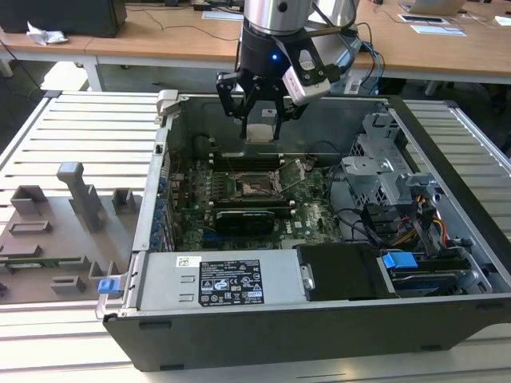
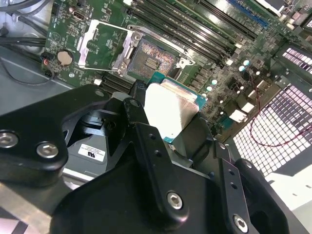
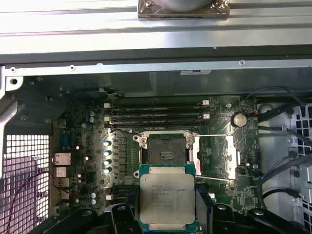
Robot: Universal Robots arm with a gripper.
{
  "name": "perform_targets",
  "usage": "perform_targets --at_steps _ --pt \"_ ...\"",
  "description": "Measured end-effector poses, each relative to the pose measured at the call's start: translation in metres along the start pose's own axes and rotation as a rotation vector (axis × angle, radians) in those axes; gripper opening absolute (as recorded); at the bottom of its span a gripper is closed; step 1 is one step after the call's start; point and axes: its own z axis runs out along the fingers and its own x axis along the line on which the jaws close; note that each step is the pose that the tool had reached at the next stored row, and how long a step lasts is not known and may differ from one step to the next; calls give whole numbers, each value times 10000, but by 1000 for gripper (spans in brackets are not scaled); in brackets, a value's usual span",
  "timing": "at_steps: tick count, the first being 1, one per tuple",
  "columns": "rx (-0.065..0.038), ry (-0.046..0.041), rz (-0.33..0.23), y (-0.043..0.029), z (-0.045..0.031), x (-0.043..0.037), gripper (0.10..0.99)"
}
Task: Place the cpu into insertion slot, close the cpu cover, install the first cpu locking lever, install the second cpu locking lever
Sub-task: 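Place the cpu into insertion slot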
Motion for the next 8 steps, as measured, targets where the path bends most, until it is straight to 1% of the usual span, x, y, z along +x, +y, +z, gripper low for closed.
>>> perform_targets --at_steps 8 --pt "0 0 0 -3 35 -1 541"
